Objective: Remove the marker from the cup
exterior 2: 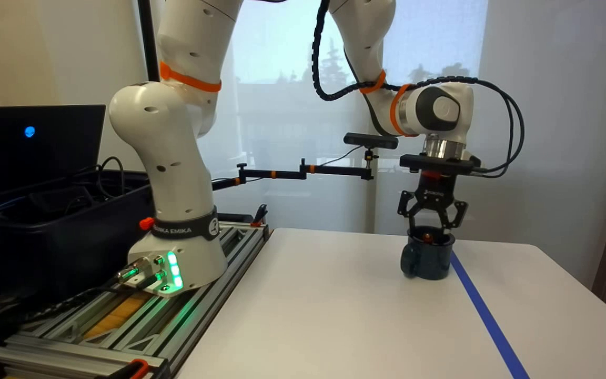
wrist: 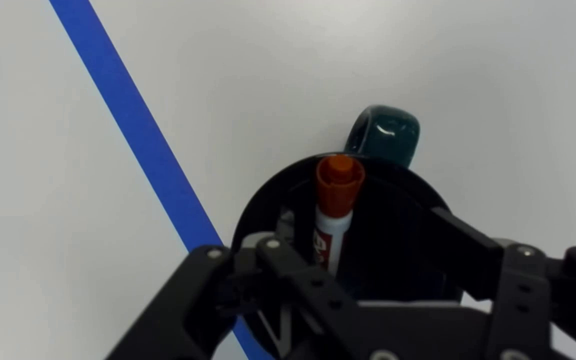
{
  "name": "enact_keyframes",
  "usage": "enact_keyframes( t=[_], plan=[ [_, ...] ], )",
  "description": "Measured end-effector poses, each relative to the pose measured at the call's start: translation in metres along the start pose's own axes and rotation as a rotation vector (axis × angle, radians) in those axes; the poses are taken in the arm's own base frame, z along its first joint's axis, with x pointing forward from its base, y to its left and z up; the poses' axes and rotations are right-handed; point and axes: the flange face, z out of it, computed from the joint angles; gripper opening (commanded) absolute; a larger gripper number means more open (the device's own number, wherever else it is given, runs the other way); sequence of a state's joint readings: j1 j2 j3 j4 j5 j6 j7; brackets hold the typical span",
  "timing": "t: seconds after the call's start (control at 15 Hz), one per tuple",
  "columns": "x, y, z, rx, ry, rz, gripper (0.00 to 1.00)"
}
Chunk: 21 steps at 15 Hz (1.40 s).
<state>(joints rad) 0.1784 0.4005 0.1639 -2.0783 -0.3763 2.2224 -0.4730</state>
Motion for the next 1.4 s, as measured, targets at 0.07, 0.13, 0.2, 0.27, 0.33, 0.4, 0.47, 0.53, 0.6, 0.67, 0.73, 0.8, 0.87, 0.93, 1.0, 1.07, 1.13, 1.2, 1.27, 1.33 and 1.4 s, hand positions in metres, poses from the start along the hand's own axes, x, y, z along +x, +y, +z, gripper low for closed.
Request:
enact_keyframes(
  t=[0.07, 0.13, 0.2, 0.27, 0.33, 0.4, 0.47, 0.53, 0.6, 0.67, 0.73, 0.8, 0.87, 0.93, 1.0, 1.07, 1.13, 1.2, 1.27, 1.33, 1.4],
  plan=[
    [0.001, 0.0, 0.001, 0.0, 0.002, 0.0, 0.67],
    [0.002, 0.001, 0.002, -0.001, 0.007, -0.001, 0.67],
    [0.003, 0.001, 0.004, -0.001, 0.011, -0.001, 0.68],
    [0.005, 0.003, 0.007, -0.001, 0.018, 0.0, 0.69],
    [0.006, 0.004, 0.009, 0.0, 0.022, 0.0, 0.69],
    [0.008, 0.004, 0.012, 0.002, 0.023, 0.0, 0.71],
    [0.009, 0.005, 0.013, 0.002, 0.025, 0.001, 0.7],
    [0.009, 0.007, 0.013, 0.002, 0.027, 0.003, 0.71],
    [0.01, 0.009, 0.012, 0.001, 0.029, 0.005, 0.7],
    [0.01, 0.011, 0.012, 0.001, 0.03, 0.007, 0.67],
    [0.011, 0.012, 0.012, 0.0, 0.032, 0.009, 0.62],
    [0.011, 0.013, 0.012, -0.001, 0.033, 0.01, 0.45],
    [0.012, 0.014, 0.011, -0.002, 0.036, 0.011, 0.36],
    [0.013, 0.016, 0.009, -0.004, 0.039, 0.012, 0.28],
    [0.014, 0.016, 0.009, -0.005, 0.04, 0.012, 0.21],
    [0.015, 0.017, 0.009, -0.005, 0.041, 0.012, 0.12],
    [0.015, 0.017, 0.009, -0.006, 0.042, 0.012, 0.05],
    [0.015, 0.017, 0.009, -0.005, 0.042, 0.011, 0.01],
    [0.016, 0.016, 0.009, -0.006, 0.042, 0.011, 0.03],
    [0.016, 0.016, 0.008, -0.006, 0.042, 0.01, 0.05],
    [0.016, 0.016, 0.008, -0.006, 0.042, 0.01, 0.05]
  ],
)
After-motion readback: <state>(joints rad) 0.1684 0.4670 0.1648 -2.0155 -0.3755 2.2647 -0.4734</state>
